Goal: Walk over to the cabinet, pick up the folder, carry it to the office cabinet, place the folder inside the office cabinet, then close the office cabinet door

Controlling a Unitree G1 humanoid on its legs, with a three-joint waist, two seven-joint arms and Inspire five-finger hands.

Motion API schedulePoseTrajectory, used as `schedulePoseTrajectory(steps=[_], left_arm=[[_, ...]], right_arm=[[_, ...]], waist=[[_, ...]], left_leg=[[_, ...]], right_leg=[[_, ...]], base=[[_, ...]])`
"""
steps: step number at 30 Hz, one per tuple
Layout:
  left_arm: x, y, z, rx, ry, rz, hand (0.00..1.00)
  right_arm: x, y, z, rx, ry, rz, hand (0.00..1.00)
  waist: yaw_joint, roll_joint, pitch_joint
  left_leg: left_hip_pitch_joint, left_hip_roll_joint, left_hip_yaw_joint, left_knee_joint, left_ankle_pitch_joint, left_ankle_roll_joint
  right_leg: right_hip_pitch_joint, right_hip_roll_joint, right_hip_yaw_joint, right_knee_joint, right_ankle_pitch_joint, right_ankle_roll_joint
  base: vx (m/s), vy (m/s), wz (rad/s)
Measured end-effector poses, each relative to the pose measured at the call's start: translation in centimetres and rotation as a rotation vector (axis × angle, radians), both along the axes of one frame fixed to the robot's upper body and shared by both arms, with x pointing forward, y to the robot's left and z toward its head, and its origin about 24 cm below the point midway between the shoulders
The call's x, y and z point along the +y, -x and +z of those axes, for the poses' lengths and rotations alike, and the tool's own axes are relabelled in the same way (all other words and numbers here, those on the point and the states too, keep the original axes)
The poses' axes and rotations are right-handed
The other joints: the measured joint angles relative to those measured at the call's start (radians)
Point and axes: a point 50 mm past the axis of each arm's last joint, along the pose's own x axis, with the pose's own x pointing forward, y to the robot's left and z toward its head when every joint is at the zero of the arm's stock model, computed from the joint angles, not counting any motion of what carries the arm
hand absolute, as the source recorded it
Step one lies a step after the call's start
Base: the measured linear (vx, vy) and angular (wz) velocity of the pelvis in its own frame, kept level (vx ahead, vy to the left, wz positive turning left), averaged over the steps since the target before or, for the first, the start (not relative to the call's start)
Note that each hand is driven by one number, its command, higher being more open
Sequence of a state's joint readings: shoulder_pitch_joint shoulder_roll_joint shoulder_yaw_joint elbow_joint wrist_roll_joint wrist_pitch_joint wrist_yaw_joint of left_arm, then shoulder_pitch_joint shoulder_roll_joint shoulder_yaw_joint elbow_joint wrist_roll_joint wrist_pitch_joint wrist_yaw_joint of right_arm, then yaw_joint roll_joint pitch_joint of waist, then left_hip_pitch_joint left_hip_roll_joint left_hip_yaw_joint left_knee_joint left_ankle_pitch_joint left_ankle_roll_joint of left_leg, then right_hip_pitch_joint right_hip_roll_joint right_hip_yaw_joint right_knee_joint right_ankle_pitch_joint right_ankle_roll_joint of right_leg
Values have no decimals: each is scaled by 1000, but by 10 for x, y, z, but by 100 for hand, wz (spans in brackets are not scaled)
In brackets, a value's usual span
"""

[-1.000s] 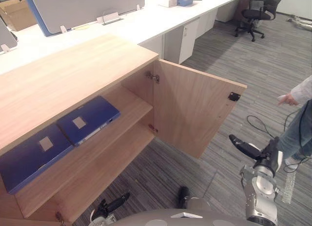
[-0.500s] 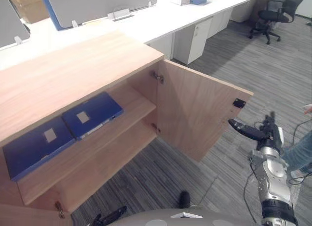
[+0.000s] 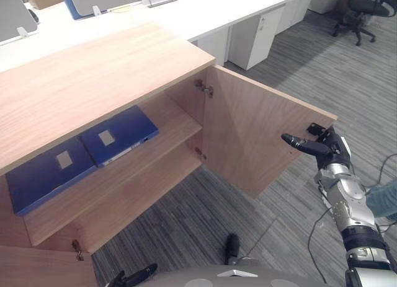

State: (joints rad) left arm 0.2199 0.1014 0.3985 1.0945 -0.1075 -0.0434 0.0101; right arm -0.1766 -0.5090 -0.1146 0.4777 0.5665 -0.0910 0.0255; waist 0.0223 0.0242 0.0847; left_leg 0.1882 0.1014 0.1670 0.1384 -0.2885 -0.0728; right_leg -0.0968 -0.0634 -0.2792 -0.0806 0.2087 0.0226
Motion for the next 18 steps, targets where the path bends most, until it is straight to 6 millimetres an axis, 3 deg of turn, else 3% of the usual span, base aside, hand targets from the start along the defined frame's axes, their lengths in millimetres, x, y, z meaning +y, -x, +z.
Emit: schedulePoseTrajectory(steps=[6, 12, 14, 18], left_arm=[[-1, -2, 0, -9, 13, -22, 100], [3, -2, 1, -7, 12, -45, 100], [2, -2, 1, -8, 15, -46, 100], [-1, -8, -1, -10, 39, -52, 100]], right_arm=[[3, -7, 0, 19, 27, 28, 100], [12, -13, 1, 70, 133, 151, 100], [18, -13, 7, 95, 227, 240, 100], [29, 7, 27, 255, 564, 671, 100]], waist=[[-9, 1, 0], [-12, 6, 2], [-25, 9, 3], [-50, 18, 1]], left_leg=[[-1, 3, -10, 6, -2, -2], [-2, 49, -7, 25, -29, -34], [-6, 65, 1, 27, -33, -43], [-24, 102, 28, 57, -31, -53]], right_leg=[[3, 3, 1, -6, -8, -9], [3, 50, 12, -6, -19, -15], [-4, 67, 17, -6, -22, -20], [-19, 117, 37, -4, -25, -24]], base=[[-12, 8, 0], [-50, -51, -7], [-29, -51, -16], [2, -27, -23]])
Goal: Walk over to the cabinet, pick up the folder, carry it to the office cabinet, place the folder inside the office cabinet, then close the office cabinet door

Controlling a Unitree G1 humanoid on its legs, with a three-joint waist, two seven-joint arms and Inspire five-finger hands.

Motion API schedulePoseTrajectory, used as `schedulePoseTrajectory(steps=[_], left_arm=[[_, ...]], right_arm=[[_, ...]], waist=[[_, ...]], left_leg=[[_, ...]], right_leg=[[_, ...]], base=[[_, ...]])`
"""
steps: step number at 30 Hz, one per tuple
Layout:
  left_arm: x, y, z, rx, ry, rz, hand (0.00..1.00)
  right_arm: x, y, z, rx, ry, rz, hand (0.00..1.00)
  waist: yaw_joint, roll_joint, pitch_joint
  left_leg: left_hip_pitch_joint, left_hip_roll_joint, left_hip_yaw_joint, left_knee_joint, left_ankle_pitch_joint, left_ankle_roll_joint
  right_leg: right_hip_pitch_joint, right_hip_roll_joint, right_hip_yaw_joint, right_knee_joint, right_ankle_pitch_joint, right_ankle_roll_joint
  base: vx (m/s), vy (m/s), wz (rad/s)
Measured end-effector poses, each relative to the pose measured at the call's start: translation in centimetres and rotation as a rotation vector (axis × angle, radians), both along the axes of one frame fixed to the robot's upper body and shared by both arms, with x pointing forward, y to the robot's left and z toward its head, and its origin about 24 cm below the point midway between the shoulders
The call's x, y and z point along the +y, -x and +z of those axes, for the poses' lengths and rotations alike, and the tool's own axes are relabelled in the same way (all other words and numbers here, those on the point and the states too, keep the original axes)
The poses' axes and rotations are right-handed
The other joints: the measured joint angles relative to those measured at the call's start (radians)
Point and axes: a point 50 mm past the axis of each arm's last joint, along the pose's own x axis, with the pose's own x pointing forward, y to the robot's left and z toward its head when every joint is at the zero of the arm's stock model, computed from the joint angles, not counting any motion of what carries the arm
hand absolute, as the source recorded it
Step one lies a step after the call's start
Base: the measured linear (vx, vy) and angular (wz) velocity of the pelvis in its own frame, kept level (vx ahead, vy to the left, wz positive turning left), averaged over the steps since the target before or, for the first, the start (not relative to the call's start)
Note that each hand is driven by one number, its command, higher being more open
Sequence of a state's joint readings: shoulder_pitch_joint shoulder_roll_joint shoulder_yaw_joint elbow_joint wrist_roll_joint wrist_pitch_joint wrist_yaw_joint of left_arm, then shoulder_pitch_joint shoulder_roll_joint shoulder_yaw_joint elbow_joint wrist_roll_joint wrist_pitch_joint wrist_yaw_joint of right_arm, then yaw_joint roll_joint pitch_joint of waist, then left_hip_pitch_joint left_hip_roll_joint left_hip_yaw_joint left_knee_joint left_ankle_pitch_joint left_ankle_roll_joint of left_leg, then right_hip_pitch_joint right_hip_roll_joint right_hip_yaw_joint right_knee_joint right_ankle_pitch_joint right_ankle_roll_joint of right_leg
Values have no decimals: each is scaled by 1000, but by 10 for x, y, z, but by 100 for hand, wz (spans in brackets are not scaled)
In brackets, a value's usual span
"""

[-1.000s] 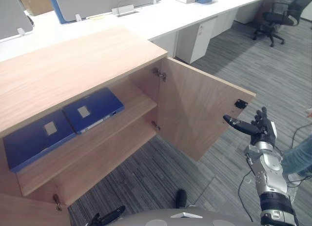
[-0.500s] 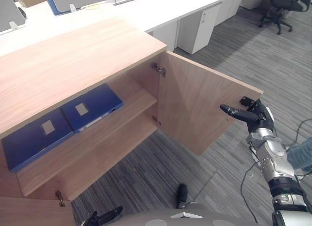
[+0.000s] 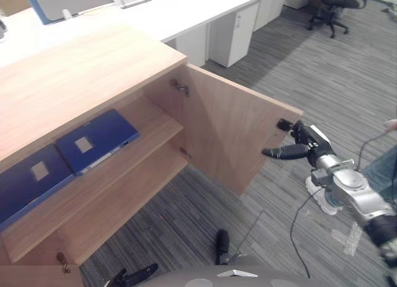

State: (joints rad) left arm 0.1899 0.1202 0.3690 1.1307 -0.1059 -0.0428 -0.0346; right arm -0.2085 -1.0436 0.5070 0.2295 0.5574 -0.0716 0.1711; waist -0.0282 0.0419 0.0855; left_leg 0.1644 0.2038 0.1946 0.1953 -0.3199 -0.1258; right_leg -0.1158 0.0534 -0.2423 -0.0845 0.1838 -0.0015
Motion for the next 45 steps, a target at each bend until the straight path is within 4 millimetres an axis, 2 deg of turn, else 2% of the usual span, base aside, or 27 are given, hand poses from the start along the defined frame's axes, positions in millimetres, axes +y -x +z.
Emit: schedulePoseTrajectory(steps=[2, 4, 5, 8, 9, 10, 12, 15, 17, 18, 19, 21, 24, 26, 28, 29, 31, 32, 33, 35, 37, 38, 39, 40, 41, 42, 45], left_arm=[[-1, -12, 1, -34, 13, -14, 100], [-2, -23, 2, -68, 22, -26, 100], [-5, -28, 2, -83, 31, -34, 100], [-11, -42, 3, -111, 37, -78, 100], [-11, -46, 3, -124, 37, -79, 100], [-10, -46, 3, -125, 35, -69, 100], [-6, -41, 4, -121, 29, -39, 100], [0, -27, 3, -90, 19, -22, 100], [2, -23, 3, -82, 20, -10, 100], [2, -22, 3, -82, 25, -5, 100], [2, -23, 3, -85, 30, -6, 100], [1, -23, 2, -87, 33, -7, 100], [2, -27, 3, -98, 28, -3, 100], [-1, -34, 4, -127, 30, -8, 100], [-6, -38, 4, -147, 34, -6, 100], [-8, -38, 4, -149, 33, -4, 100], [-8, -29, 3, -120, 23, 9, 100], [-8, -24, 2, -108, 19, 16, 100], [-7, -13, 1, -78, 10, 38, 100], [-9, 0, 0, -56, 8, 88, 100], [-12, -4, 0, -59, -5, 90, 100], [-13, -6, 0, -58, -6, 87, 100], [-16, -8, 0, -57, -9, 90, 100], [-17, -8, -1, -54, -11, 99, 100], [-18, -8, -1, -51, -13, 103, 100], [-18, -7, -1, -45, -17, 107, 100], [-16, -11, 0, -46, -33, 105, 100]], right_arm=[[12, 17, -2, 146, 79, 220, 100], [34, 33, -9, 261, 96, 425, 100], [51, 42, -12, 299, 80, 550, 100], [83, 79, -29, 463, 44, 825, 100], [91, 99, -37, 548, 19, 918, 100], [95, 115, -42, 617, -8, 980, 100], [97, 128, -45, 676, -37, 1009, 100], [91, 132, -38, 688, -20, 1006, 100], [89, 131, -33, 672, -8, 1002, 100], [88, 127, -30, 654, 0, 993, 100], [87, 123, -27, 632, 8, 980, 100], [87, 120, -26, 608, 12, 968, 100], [92, 118, -34, 591, -26, 941, 100], [93, 113, -52, 588, -37, 882, 100], [86, 108, -74, 589, 0, 798, 100], [79, 105, -89, 596, 29, 727, 100], [67, 100, -117, 594, 99, 581, 100], [65, 99, -126, 591, 98, 523, 100], [65, 98, -145, 564, 113, 370, 100], [60, 103, -173, 568, 51, 62, 100], [56, 117, -199, 608, -27, -318, 100], [56, 124, -204, 625, -41, -393, 100], [57, 136, -213, 663, -63, -526, 100], [61, 147, -220, 702, -82, -616, 100], [64, 153, -223, 722, -78, -647, 100], [69, 163, -227, 759, -80, -683, 100], [76, 165, -229, 768, -101, -731, 100]], waist=[[-1, -2, -2], [1, -6, -6], [5, -3, -10], [38, 9, -22], [56, 9, -22], [56, 4, -21], [50, -13, -28], [52, -36, -43], [54, -53, -54], [59, -49, -53], [67, -59, -59], [82, -48, -55], [82, -45, -54], [91, -39, -39], [119, -21, -17], [141, -10, 0], [167, 5, 18], [171, 11, 19], [170, 11, 21], [157, 23, 18], [158, 32, 21], [159, 32, 21], [158, 32, 22], [160, 29, 23], [161, 23, 25], [160, 10, 23], [161, -32, 31]], left_leg=[[-1, 15, 0, 2, 8, -13], [-1, 24, -3, 1, 19, -21], [-1, 28, -5, 0, 22, -19], [-1, 33, -7, -3, 25, -16], [-2, 32, -8, -6, 25, -15], [-7, 32, -8, -6, 25, -15], [-16, 26, -7, -6, 20, -6], [-17, 28, -4, -9, 7, 12], [-17, 23, -10, -2, 1, 1], [-18, 22, -12, 0, 2, 1], [-19, 21, -14, 0, 2, 1], [-22, 19, -19, 5, 4, -1], [-53, 10, -69, 14, 25, -4], [-98, -7, -128, 55, 50, 9], [-148, -11, -130, 137, 54, 20], [-175, -8, -95, 175, 58, 45], [-215, 5, -6, 179, 40, 136], [-222, 10, 7, 176, 42, 151], [-233, 31, 66, 168, 52, 177], [-257, 60, 131, 169, 59, 185], [-283, 78, 190, 156, 87, 184], [-288, 79, 198, 146, 104, 179], [-292, 81, 211, 124, 153, 149], [-287, 70, 205, 89, 203, 97], [-280, 54, 192, 64, 219, 68], [-272, 17, 161, 10, 249, 23], [-241, -71, 105, -107, 311, 28]], right_leg=[[0, 16, 0, 3, -3, -9], [0, 26, -4, 3, -7, -19], [0, 30, -5, 3, -8, -21], [0, 34, -10, -2, -11, -24], [0, 32, -12, -2, -13, -26], [0, 27, -18, -2, -16, -30], [-6, 19, -22, -2, -15, -29], [-9, 20, -3, -2, -15, -25], [-4, 19, 3, 1, 0, -17], [-4, 20, 3, -2, 1, -18], [-4, 18, 3, -2, 1, -18], [-2, 15, 1, -1, 1, -18], [2, -7, -41, 4, -1, -21], [24, -45, -118, 4, -10, -29], [61, -75, -198, 3, -31, -19], [78, -90, -242, 3, -44, -16], [83, -117, -319, 4, -51, -6], [84, -127, -342, 4, -51, -6], [90, -146, -393, 4, -55, 0], [110, -176, -490, 4, -64, 12], [138, -217, -604, 4, -69, 25], [147, -225, -627, 4, -70, 25], [167, -238, -670, 4, -72, 30], [192, -249, -705, 4, -71, 48], [202, -258, -719, 4, -68, 52], [212, -274, -739, 4, -65, 56], [235, -325, -794, 6, -47, 72]], base=[[14, -2, -3], [3, 7, 2], [-3, 28, 3], [-24, 67, 7], [-43, 126, 21], [-47, 143, 22], [-54, 161, 10], [-22, 128, -2], [5, 153, 8], [8, 135, 3], [9, 134, 2], [20, 141, 9], [27, 145, 50], [-2, 139, 122], [-37, 132, 137], [-53, 121, 130], [-47, 133, 129], [3, 122, 113], [25, 98, 115], [59, 140, 149], [66, 182, 167], [62, 191, 163], [87, 213, 157], [98, 228, 148], [116, 247, 122], [153, 314, 96], [155, 286, 81]])
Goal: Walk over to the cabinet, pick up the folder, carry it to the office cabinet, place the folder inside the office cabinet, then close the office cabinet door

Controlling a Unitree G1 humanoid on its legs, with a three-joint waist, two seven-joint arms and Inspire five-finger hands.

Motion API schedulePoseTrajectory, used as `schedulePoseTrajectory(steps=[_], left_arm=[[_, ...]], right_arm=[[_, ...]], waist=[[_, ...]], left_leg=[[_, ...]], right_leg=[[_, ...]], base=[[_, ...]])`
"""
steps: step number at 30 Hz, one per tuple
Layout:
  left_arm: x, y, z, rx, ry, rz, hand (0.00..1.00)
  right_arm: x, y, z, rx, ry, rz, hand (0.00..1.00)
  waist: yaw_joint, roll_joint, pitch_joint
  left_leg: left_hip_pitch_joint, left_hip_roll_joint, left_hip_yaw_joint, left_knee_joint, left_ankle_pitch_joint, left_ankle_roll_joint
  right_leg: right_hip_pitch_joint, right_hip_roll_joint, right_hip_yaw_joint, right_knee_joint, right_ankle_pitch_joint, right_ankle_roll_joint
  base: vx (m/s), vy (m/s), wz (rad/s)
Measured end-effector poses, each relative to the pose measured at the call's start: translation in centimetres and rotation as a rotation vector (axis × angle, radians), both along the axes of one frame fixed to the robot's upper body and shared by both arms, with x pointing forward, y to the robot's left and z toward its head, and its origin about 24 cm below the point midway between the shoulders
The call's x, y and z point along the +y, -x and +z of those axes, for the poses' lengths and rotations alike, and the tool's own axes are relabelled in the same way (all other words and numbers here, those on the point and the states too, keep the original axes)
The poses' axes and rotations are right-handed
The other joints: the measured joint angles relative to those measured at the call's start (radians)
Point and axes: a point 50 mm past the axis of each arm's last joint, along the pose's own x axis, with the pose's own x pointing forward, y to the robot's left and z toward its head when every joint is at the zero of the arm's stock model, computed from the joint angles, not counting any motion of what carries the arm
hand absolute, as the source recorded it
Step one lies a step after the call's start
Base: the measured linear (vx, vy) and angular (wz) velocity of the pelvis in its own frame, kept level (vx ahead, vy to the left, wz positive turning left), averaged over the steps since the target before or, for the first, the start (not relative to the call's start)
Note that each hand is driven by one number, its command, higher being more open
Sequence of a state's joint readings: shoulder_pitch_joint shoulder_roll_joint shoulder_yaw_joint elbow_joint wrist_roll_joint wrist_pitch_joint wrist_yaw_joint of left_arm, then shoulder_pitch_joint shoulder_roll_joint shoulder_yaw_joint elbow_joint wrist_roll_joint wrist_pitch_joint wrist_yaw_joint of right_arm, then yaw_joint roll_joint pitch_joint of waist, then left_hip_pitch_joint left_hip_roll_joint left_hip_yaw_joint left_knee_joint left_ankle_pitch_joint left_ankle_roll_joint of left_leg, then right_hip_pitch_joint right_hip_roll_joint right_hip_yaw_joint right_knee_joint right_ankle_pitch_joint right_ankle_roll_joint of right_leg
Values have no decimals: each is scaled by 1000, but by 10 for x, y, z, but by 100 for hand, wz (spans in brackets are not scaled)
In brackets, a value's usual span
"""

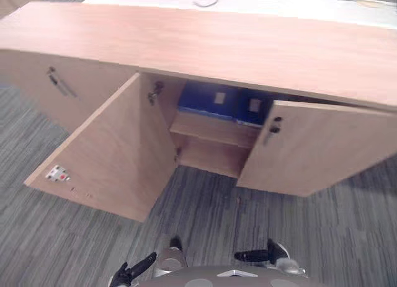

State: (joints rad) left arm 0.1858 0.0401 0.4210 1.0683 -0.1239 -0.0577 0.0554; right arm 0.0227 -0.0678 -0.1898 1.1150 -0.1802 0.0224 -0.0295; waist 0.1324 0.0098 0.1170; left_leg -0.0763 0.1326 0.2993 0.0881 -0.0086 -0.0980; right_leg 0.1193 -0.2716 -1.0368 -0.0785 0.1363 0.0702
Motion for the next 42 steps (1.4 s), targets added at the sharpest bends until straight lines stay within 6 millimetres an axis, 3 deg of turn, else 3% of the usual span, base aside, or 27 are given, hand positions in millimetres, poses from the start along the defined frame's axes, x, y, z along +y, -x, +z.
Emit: schedulePoseTrajectory(steps=[7, 8, 9, 11, 12, 13, 14, 15, 16, 17, 18, 19, 20, 23, 25, 26, 29, 32, 36, 42], left_arm=[[-4, 1, -1, 12, 25, -26, 100], [-3, 1, -1, 11, 27, -38, 100], [-2, 1, -1, 10, 28, -39, 100], [1, 0, 0, 5, 29, -47, 100], [1, 0, 0, 7, 27, -57, 100], [-1, -1, -1, 7, 32, -72, 100], [-3, -3, -1, 4, 36, -87, 100], [-5, -7, -1, -1, 36, -99, 100], [-6, -9, -1, -8, 42, -80, 100], [-6, -9, -1, -10, 47, -67, 100], [-5, -11, -1, -21, 51, -45, 100], [6, -12, 2, -41, 30, 5, 100], [9, -11, 2, -47, 25, 37, 100], [32, -14, 12, -135, -18, 230, 100], [50, -27, 24, -237, -73, 318, 100], [68, -39, 40, -325, -148, 344, 100], [95, -57, 73, -468, -305, 367, 100], [112, -79, 105, -556, -449, 303, 100], [129, -100, 136, -579, -625, 157, 100], [124, -131, 168, -623, -777, -97, 100]], right_arm=[[-7, 6, -1, 11, -1, -128, 100], [-8, 8, -1, 18, -4, -148, 100], [-8, 8, -1, 20, -5, -150, 100], [-5, 9, -2, 22, -17, -165, 100], [-4, 12, -3, 26, -24, -183, 100], [-6, 14, -2, 22, -22, -198, 100], [-7, 12, -1, 7, -17, -201, 100], [-7, 5, 1, -32, -30, -223, 100], [-7, 2, 3, -61, -42, -251, 100], [-5, 2, 2, -68, -52, -268, 100], [0, 3, 1, -69, -70, -289, 100], [9, 7, -1, -63, -102, -321, 100], [10, 9, -1, -59, -107, -331, 100], [12, 14, -2, -58, -123, -357, 100], [10, 17, -2, -63, -121, -374, 100], [6, 25, -2, -59, -116, -419, 100], [4, 37, -3, -43, -113, -450, 100], [6, 45, -4, -31, -113, -456, 100], [16, 45, -5, -22, -140, -423, 100], [20, 43, -5, -29, -169, -406, 100]], waist=[[-2, -17, -4], [-2, -25, -5], [-2, -25, -6], [-2, -39, -4], [-6, -43, -12], [-10, -31, -15], [-14, -23, -13], [-25, -11, -7], [-27, 4, 2], [-31, 8, 4], [-45, -9, 4], [-46, -49, 5], [-44, -62, 5], [-28, -72, -16], [-34, -63, -16], [-37, -60, -22], [-34, -74, -55], [-29, -94, -73], [-30, -113, -97], [-33, -108, -112]], left_leg=[[47, -103, -145, -76, 22, 24], [54, -128, -186, -75, 22, 33], [56, -134, -192, -75, 19, 37], [68, -166, -245, -76, 11, 55], [70, -191, -296, -76, 11, 71], [72, -189, -328, -76, 12, 87], [73, -185, -345, -76, 10, 93], [73, -168, -384, -75, 11, 98], [87, -152, -409, -75, 11, 98], [90, -150, -422, -74, 11, 98], [105, -156, -450, -75, 10, 96], [119, -181, -462, -75, 7, 89], [126, -191, -462, -76, 2, 83], [109, -176, -410, -76, -22, 66], [98, -156, -396, -77, -24, 52], [102, -144, -385, -82, -26, 47], [104, -132, -365, -94, -25, 46], [118, -140, -352, -97, -32, 40], [134, -139, -321, -110, -30, 42], [155, -134, -268, -108, -30, 43]], right_leg=[[101, -128, -107, 149, 6, 9], [127, -184, -144, 236, 6, 9], [131, -190, -148, 246, 7, 9], [167, -250, -167, 332, 10, 9], [172, -300, -116, 427, 46, -31], [138, -332, -9, 521, 85, -72], [102, -336, 91, 563, 55, -59], [31, -268, 304, 582, -132, 8], [-21, -177, 480, 557, -228, 15], [-33, -133, 548, 528, -254, 21], [-38, -76, 621, 446, -272, 34], [-46, -57, 626, 361, -216, 50], [-38, -67, 587, 354, -241, 54], [-31, -47, 576, 255, -262, 89], [-33, -24, 573, 225, -254, 91], [-28, -12, 575, 214, -252, 86], [-22, 0, 573, 195, -246, 80], [6, -3, 573, 160, -229, 79], [9, 1, 577, 143, -186, 53], [8, 14, 604, 126, -104, 32]], base=[[121, 217, 81], [121, 184, 82], [167, 209, 101], [171, 107, 87], [173, 54, 106], [161, 45, 105], [66, 4, 86], [31, -18, 80], [7, -35, 74], [2, -67, 72], [14, -122, 68], [24, -160, 58], [29, -225, 7], [-5, -166, -52], [-44, -128, -22], [-43, -85, -7], [48, -49, -7], [104, 6, -3], [98, 47, -10], [25, 48, -17]])
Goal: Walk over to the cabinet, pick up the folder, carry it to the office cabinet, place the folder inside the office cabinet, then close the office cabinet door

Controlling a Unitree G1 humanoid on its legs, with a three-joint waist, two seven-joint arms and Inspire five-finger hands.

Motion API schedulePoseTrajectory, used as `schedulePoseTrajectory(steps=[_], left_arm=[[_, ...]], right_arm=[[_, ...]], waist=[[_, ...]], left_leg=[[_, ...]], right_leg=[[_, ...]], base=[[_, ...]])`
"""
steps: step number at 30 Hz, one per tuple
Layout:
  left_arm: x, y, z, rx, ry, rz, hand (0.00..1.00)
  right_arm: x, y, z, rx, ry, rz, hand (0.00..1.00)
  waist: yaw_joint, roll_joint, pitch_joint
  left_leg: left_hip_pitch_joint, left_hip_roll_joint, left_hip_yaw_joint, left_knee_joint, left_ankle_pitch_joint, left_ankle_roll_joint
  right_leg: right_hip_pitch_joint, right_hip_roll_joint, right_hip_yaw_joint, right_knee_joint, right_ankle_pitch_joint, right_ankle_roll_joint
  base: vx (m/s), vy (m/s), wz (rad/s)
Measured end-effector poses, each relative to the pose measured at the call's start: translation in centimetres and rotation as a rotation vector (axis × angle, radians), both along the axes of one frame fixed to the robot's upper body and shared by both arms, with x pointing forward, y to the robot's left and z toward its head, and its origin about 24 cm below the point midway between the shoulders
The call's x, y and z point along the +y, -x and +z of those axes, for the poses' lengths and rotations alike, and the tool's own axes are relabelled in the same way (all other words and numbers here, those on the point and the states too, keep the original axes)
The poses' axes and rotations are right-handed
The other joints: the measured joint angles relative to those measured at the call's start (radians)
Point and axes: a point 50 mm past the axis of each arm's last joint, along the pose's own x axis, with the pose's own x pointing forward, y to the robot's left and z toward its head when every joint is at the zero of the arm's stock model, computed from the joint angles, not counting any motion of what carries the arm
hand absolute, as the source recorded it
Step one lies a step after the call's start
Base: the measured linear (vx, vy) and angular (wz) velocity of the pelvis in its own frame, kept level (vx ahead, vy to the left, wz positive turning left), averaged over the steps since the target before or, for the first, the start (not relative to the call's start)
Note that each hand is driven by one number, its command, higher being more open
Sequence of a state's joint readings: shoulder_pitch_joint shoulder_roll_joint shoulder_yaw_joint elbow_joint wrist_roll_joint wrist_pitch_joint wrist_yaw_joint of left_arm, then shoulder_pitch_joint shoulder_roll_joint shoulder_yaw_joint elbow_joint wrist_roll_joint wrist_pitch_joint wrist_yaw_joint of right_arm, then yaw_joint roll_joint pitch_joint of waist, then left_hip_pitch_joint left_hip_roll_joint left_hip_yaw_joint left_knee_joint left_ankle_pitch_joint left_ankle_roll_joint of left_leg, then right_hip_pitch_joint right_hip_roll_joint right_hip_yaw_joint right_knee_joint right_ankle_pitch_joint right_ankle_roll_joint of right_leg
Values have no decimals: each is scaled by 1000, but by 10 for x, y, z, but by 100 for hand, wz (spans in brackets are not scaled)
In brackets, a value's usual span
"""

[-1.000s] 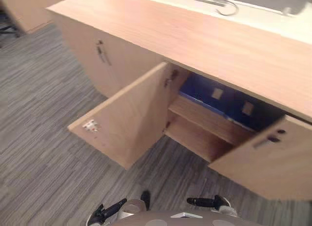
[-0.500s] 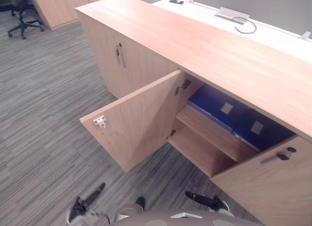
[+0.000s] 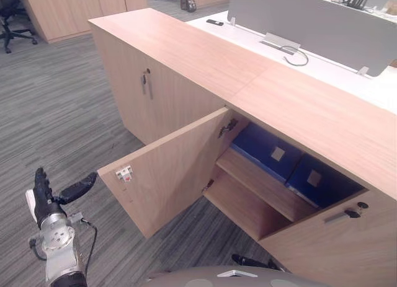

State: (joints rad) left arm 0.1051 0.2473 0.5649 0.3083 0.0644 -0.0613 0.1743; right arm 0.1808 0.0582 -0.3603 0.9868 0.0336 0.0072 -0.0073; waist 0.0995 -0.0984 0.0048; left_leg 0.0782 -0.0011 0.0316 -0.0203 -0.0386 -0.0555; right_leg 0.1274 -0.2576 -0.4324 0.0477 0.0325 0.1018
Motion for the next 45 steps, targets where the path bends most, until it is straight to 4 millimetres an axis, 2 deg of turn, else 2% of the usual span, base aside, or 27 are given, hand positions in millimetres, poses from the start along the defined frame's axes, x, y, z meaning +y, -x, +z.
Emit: schedulePoseTrajectory(steps=[2, 6, 10, 13, 14, 17, 18, 20, 22, 24, 27, 32, 36, 38, 40, 41, 42, 43, 44, 45], left_arm=[[-7, -11, 5, 43, -83, -85, 100], [-39, -37, 4, 221, -341, -393, 100], [-50, -45, 5, 349, -597, -549, 100], [-68, -52, 4, 386, -779, -693, 100], [-79, -53, 2, 395, -858, -792, 100], [-98, -54, -4, 387, -903, -910, 100], [-116, -52, -8, 360, -908, -1013, 100], [-137, -48, -12, 328, -900, -1123, 100], [-170, -37, -19, 276, -854, -1309, 100], [-187, -29, -25, 269, -793, -1382, 100], [-199, -15, -36, 312, -696, -1466, 100], [-220, -1, -45, 326, -543, -1533, 100], [-227, 0, -45, 317, -445, -1527, 100], [-226, 5, -47, 315, -363, -1491, 100], [-226, 6, -49, 322, -304, -1451, 100], [-223, 6, -50, 320, -197, -1378, 100], [-217, 3, -55, 312, -99, -1283, 100], [-213, 1, -59, 313, -15, -1221, 100], [-203, -1, -68, 315, 141, -1099, 100], [-188, -2, -91, 337, 378, -887, 100]], right_arm=[[0, 1, 0, -1, -6, -17, 100], [-4, 2, 0, 1, 2, -15, 100], [-11, 7, -1, 15, 19, -24, 100], [-14, 9, -1, 22, 23, -55, 100], [-14, 10, -2, 25, 23, -67, 100], [-16, 13, -3, 32, 25, -89, 100], [-18, 17, -3, 49, 27, -111, 100], [-23, 23, -4, 69, 34, -134, 100], [-27, 41, -6, 143, 27, -169, 100], [-25, 54, -8, 192, 8, -212, 100], [-25, 60, -8, 192, -8, -275, 100], [-32, 63, -6, 203, 2, -249, 100], [-39, 57, -3, 175, 25, -154, 100], [-40, 52, -2, 159, 31, -118, 100], [-40, 49, -1, 151, 35, -104, 100], [-40, 46, -1, 142, 38, -95, 100], [-38, 44, -1, 139, 39, -77, 100], [-38, 43, -1, 138, 42, -72, 100], [-37, 41, -1, 134, 52, -64, 100], [-34, 34, -1, 123, 57, -43, 100]], waist=[[-2, 0, 0], [-7, 14, -9], [-7, 34, -25], [-14, 39, -32], [-20, 37, -32], [-24, 36, -32], [-23, 36, -32], [-26, 34, -31], [-38, 23, -27], [-56, 14, -22], [-83, 4, -19], [-91, -15, -7], [-95, -19, 3], [-97, -14, 8], [-98, -11, 10], [-94, -3, 16], [-83, -5, 18], [-78, -6, 18], [-75, -8, 18], [-81, -6, 17]], left_leg=[[0, -1, 6, 0, 0, 0], [0, 2, 16, -1, 1, 3], [-2, -1, 19, -28, 17, 20], [-5, -9, 2, -68, 52, 13], [-9, -12, -4, -69, 63, 10], [-8, -14, -11, -69, 73, 6], [-11, -14, -14, -69, 77, 6], [-18, -14, -22, -69, 81, 10], [-19, -14, -25, -69, 85, 7], [-19, -13, -19, -69, 85, 4], [-23, -11, 0, -69, 82, 6], [-2, -5, 62, -68, 63, 8], [37, 3, 147, -65, 29, 9], [69, 18, 216, -64, 2, 6], [63, 41, 262, -34, -28, 5], [43, 72, 304, 15, -57, 3], [33, 96, 344, 58, -86, -3], [37, 102, 363, 72, -96, -10], [45, 110, 394, 88, -104, -19], [54, 119, 420, 89, -107, -24]], right_leg=[[-6, 0, 1, 0, 4, 3], [-13, 4, 13, -1, 4, 3], [-22, 7, 26, -20, 2, 3], [-24, 7, 24, -40, -9, 7], [-22, 5, 24, -42, -31, 10], [-21, 6, 21, -41, -46, 22], [-22, 9, 18, -43, -48, 25], [-22, 12, 15, -49, -49, 26], [-21, 13, 16, -50, -49, 27], [-24, 14, 22, -51, -49, 27], [-40, 15, 37, -53, -43, 27], [-39, 17, 87, -65, -24, 40], [-47, 21, 161, -66, -19, 30], [-58, 36, 182, -61, -4, 5], [-83, 42, 103, -38, 12, -13], [-110, 53, -1, -10, 23, -38], [-123, 50, -129, 28, -3, -87], [-125, 47, -185, 45, -18, -110], [-124, 49, -225, 51, -10, -98], [-125, 64, -216, 38, -3, -88]], base=[[-32, 3, -10], [-87, -34, -10], [-107, -45, -10], [-106, -61, 15], [-120, -73, 14], [-95, -47, 11], [-112, -37, 13], [-59, -17, 13], [-24, -3, 6], [4, 7, -12], [35, 10, -21], [69, 14, -32], [61, 33, -63], [49, 32, -88], [11, -14, -82], [3, -76, -99], [18, -87, -102], [54, -81, -91], [64, -62, -76], [61, -67, -68]])
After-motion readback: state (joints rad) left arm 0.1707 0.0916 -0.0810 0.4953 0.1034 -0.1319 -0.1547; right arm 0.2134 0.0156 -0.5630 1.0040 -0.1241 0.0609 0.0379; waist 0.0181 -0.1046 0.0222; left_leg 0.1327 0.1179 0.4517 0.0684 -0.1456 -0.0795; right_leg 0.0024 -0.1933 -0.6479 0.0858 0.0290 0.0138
